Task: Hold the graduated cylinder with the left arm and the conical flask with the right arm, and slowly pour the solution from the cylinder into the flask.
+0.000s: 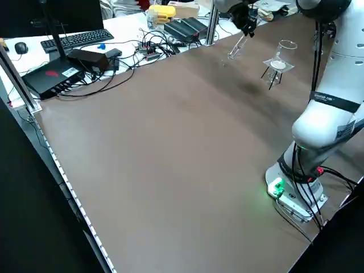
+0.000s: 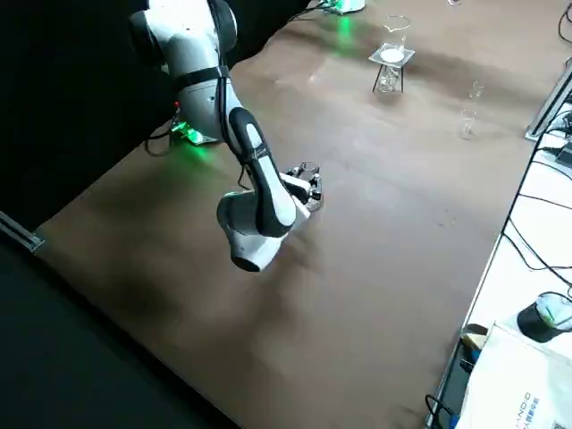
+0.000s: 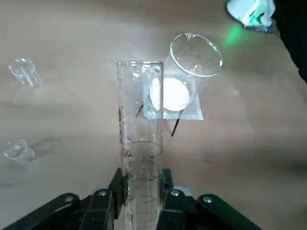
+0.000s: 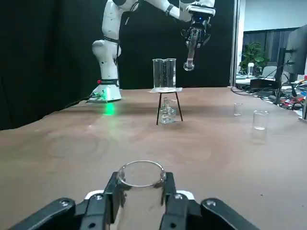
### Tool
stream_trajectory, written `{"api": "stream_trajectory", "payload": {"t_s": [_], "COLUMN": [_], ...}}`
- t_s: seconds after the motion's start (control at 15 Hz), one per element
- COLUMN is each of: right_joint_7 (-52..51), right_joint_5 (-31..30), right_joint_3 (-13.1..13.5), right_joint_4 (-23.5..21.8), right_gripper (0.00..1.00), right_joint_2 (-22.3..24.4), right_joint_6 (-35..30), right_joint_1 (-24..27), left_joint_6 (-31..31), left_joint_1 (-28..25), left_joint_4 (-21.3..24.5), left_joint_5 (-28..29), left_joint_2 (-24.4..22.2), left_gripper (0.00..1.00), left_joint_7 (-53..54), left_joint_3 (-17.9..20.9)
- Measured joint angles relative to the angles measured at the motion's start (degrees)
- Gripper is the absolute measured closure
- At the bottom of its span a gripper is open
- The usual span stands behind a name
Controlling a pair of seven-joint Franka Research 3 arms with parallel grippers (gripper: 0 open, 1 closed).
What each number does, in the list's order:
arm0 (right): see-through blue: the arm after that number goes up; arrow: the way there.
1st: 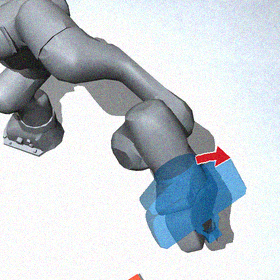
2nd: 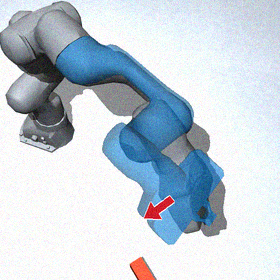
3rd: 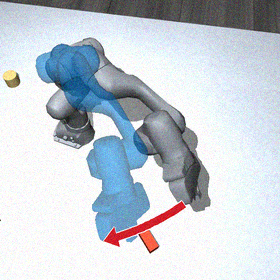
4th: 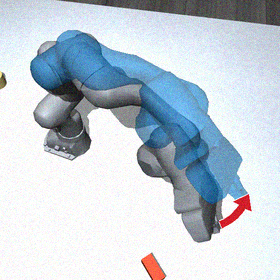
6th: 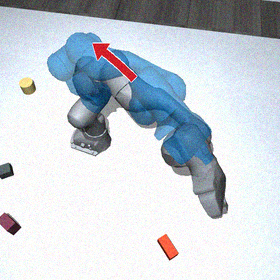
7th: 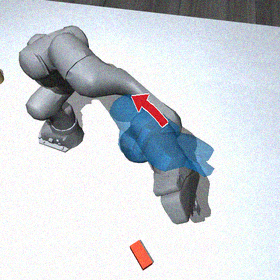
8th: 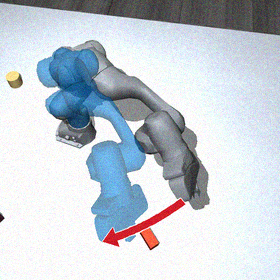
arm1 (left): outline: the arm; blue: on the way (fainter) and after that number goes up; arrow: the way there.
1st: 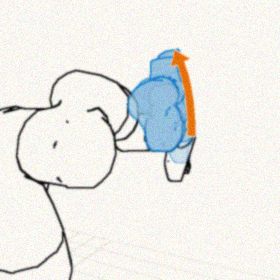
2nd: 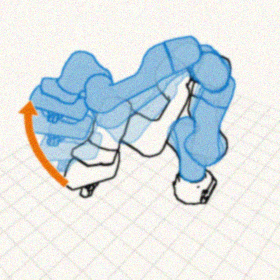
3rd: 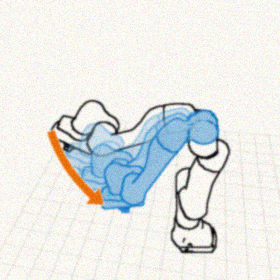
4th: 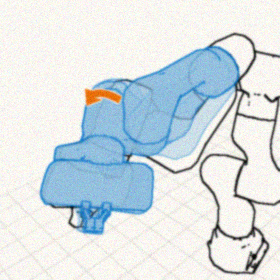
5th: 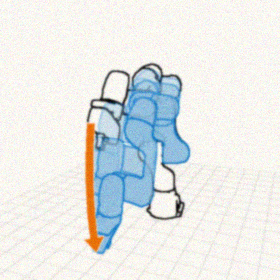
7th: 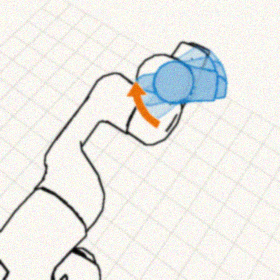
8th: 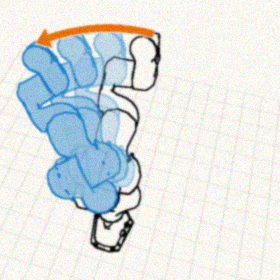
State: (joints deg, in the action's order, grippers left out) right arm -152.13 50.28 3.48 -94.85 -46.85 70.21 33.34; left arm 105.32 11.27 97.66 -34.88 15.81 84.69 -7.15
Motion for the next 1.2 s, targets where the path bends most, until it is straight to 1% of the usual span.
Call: {"api": "stream_trajectory", "payload": {"t_s": [0.27,0.53,0.73,0.87,0.93,1.0,1.2], "right_joint_7": [2.2,4.0,7.0,9.2,11.7,13.0,16.8], "right_joint_5": [0.0,-0.1,-0.6,-0.9,-1.4,-1.6,-2.1], "right_joint_3": [-0.2,-0.2,-0.2,-0.2,-0.2,-0.1,-0.1], "right_joint_4": [1.5,2.5,2.8,2.8,2.8,2.7,2.3], "right_gripper": [0.61,0.61,0.61,0.61,0.61,0.61,0.61], "right_joint_2": [0.6,3.0,6.9,10.2,13.1,14.3,17.4], "right_joint_6": [-1.3,-1.4,-1.3,-0.9,-0.4,-0.3,0.7], "right_joint_1": [-0.6,-1.5,-3.2,-4.6,-5.7,-6.2,-7.7], "left_joint_6": [1.4,2.8,3.1,3.2,3.3,3.3,3.6], "left_joint_1": [5.1,9.6,12.6,14.0,15.1,15.7,17.4], "left_joint_4": [0.0,0.0,0.0,0.0,0.0,-0.1,-0.4], "left_joint_5": [6.6,12.2,15.5,16.3,16.4,17.0,22.0], "left_joint_2": [-0.9,-1.2,-1.2,-1.2,-1.2,-1.2,-1.2], "left_gripper": [0.66,0.66,0.66,0.66,0.66,0.66,0.66], "left_joint_7": [-7.7,-13.2,-16.3,-16.8,-17.2,-17.5,-20.4], "left_joint_3": [0.0,0.0,0.0,0.0,0.0,0.0,-0.1]}}
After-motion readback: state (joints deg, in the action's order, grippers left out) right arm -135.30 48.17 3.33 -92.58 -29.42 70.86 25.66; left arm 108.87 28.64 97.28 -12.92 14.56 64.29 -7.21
